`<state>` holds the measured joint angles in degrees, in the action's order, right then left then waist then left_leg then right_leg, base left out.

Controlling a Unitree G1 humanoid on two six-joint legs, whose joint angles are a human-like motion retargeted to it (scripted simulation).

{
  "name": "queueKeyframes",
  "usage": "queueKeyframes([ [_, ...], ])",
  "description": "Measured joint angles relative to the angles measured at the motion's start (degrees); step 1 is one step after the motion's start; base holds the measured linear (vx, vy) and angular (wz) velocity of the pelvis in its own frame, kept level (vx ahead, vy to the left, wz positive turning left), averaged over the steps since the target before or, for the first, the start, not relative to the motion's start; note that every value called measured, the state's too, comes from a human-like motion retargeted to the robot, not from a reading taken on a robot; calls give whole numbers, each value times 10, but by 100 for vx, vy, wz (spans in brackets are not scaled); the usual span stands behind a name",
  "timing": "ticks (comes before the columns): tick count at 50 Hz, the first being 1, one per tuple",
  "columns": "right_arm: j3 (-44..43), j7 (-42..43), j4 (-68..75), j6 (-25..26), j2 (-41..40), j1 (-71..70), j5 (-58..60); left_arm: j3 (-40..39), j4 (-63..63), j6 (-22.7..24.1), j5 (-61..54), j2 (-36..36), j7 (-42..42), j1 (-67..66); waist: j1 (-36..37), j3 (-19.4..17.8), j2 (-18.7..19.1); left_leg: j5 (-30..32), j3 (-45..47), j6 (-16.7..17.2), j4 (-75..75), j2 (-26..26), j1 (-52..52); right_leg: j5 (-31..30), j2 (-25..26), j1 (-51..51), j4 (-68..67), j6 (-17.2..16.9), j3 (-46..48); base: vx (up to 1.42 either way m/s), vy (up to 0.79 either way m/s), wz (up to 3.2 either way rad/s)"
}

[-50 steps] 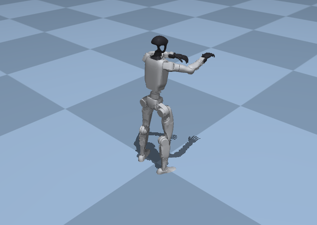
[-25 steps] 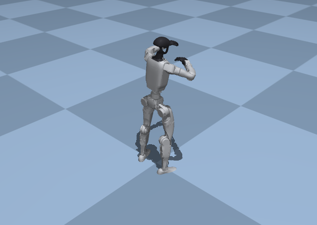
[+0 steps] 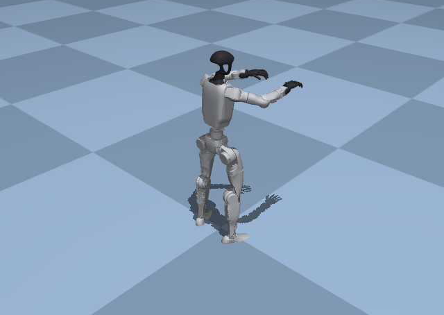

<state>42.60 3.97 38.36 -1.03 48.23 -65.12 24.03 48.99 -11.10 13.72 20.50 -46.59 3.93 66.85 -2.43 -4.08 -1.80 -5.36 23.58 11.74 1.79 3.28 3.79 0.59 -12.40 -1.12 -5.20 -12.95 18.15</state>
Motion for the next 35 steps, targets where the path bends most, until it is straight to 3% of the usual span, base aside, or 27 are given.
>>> queueKeyframes([
  [5,22,-35,9,5,-33,-43,-10,-21,93,16,-25,-52,-42,-87,34,8,-8,-5,4,-9,-1,0,5,3,-1,1,-6,1,-4,0,0,0],
  [10,79,-52,-42,-6,-69,-79,1,-60,88,0,-100,-111,-105,-164,59,13,-11,-10,13,-21,-2,-1,11,3,-1,0,-10,-4,-15,0,0,0],
  [13,138,-66,-107,-24,-78,-105,27,-89,37,-24,-144,-137,-134,-191,65,15,-9,-12,21,-26,-3,-1,15,2,0,-1,-10,-8,-23,2,-2,-20],
  [23,148,-123,-298,-95,-108,-25,-21,-106,-258,-58,-114,-172,-89,-139,39,8,10,-14,45,-35,-5,-3,21,-3,3,-11,-8,-20,-53,-1,-1,-25],
  [30,134,-132,-257,-90,-68,47,-11,-62,-411,-65,-99,-152,-21,-42,-9,1,23,-10,60,-25,-1,-3,20,-10,8,-17,4,-20,-66,-2,2,-24],
  [35,106,-154,-196,-69,-41,60,-6,-20,-407,-67,-101,-122,-42,18,-34,1,24,-10,68,-18,0,-3,19,-16,10,-17,17,-20,-70,-1,3,-15],
])
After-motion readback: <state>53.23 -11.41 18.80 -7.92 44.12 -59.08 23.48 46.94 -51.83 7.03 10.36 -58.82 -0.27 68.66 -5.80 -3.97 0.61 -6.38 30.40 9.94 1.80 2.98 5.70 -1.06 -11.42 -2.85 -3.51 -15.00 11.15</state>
